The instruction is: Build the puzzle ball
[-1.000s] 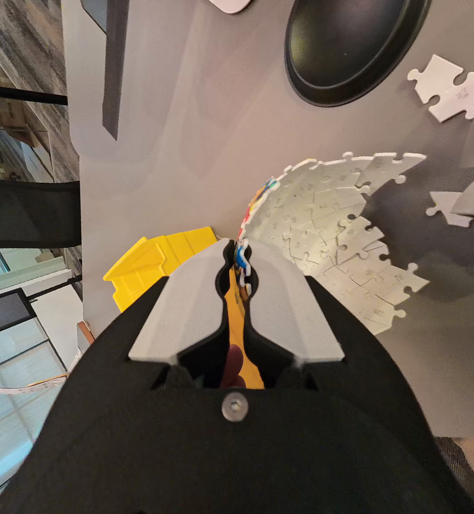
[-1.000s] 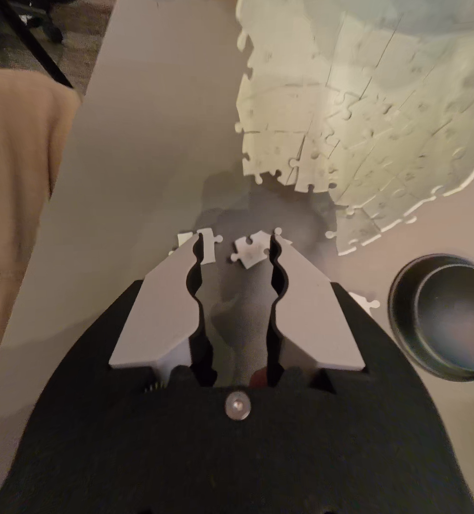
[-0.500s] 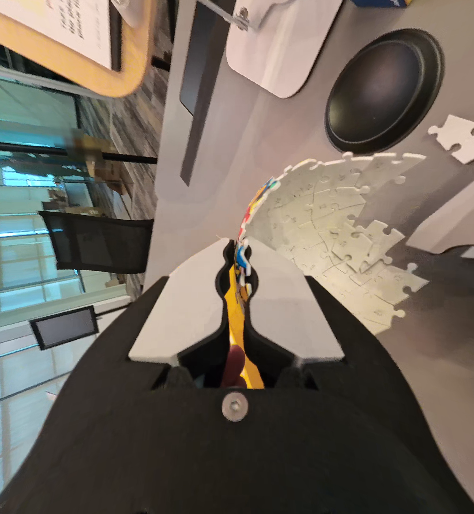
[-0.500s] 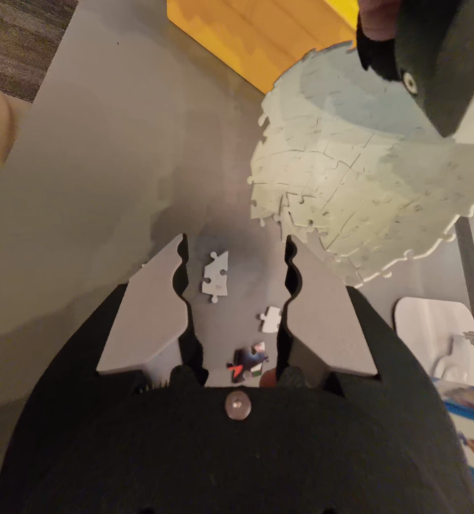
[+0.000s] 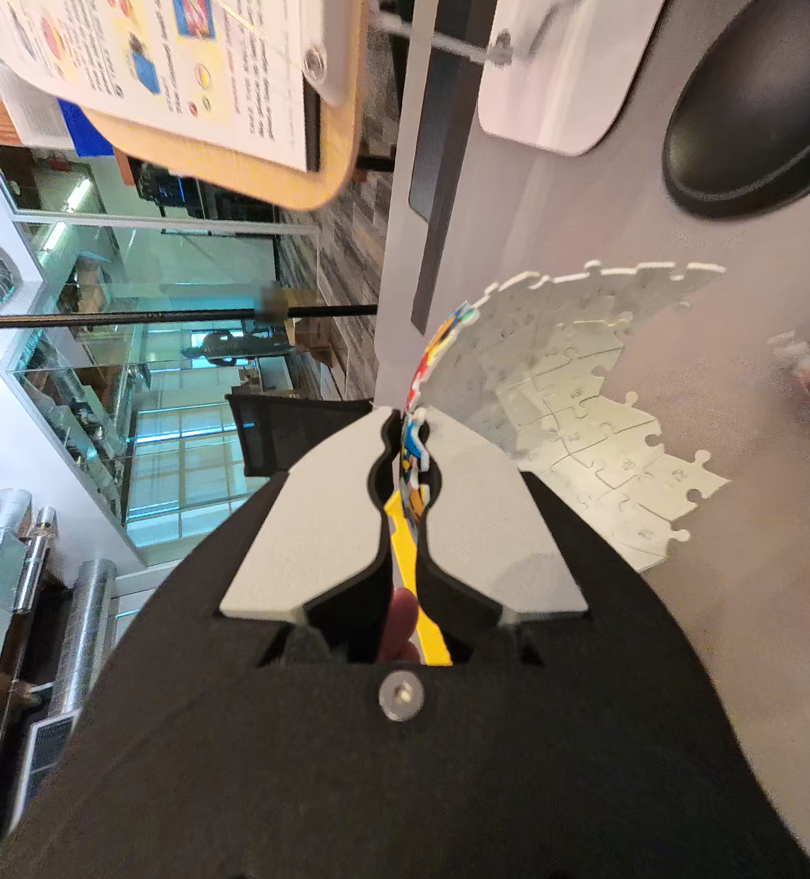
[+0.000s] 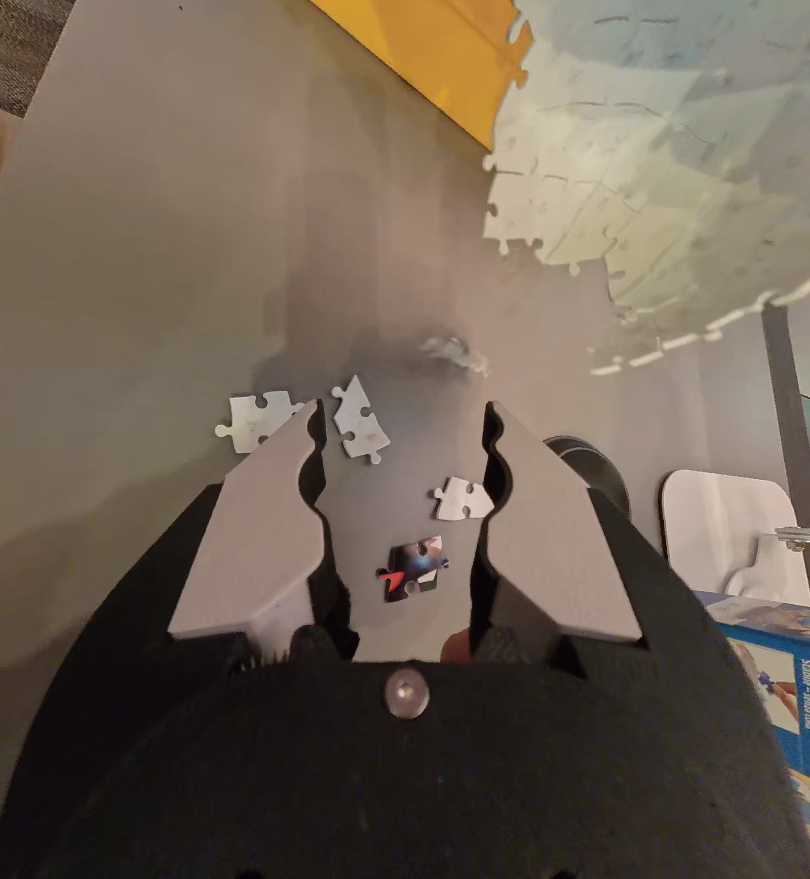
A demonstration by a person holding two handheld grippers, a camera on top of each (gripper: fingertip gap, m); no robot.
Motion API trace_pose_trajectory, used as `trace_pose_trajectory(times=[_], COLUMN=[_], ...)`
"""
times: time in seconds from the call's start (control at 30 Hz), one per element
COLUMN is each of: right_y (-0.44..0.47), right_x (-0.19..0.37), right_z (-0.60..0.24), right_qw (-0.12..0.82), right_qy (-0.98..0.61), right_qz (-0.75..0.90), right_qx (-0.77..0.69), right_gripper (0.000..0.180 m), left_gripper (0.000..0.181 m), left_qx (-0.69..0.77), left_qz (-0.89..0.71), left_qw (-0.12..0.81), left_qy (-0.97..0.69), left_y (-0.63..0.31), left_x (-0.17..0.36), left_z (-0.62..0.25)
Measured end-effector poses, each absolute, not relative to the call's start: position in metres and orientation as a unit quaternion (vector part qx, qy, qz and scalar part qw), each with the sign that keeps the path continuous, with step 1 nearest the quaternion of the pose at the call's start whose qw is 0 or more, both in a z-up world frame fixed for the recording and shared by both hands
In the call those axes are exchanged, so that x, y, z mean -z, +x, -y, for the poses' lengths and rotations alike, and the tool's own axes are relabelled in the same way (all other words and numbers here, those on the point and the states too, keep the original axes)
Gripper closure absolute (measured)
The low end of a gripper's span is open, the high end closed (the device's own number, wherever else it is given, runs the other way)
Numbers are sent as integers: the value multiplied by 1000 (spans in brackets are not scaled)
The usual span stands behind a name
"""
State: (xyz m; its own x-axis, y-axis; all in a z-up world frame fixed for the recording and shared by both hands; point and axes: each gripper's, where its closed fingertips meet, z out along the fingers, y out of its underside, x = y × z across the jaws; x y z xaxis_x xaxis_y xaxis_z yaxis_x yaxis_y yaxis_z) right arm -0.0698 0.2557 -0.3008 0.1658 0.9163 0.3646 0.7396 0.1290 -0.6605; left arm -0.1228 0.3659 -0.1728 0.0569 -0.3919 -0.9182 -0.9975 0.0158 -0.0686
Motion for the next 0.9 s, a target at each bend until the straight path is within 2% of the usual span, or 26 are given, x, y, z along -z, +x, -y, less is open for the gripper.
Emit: trace_pose_trajectory(times=[0.03,0.23,0.4,0.6,0.9], right_y=[-70,-67,-56,-61,-60], right_x=[301,299,303,307,294], right_z=[-256,-255,-245,-230,-225], right_qw=[399,395,355,342,358], right_qy=[-651,-661,-692,-701,-721], right_qz=[636,624,600,588,542], right_qx=[-112,-132,-186,-215,-242], right_gripper=[114,115,124,124,124], left_gripper=[176,176,176,177,177], left_qx=[-371,-327,-270,-126,4], left_qz=[-580,-550,-514,-458,-390], left_qw=[407,420,412,396,403], left_qy=[-601,-644,-702,-785,-828], left_y=[-129,-148,-170,-184,-186], left_x=[176,175,181,202,220], left_z=[-367,-368,-364,-348,-327])
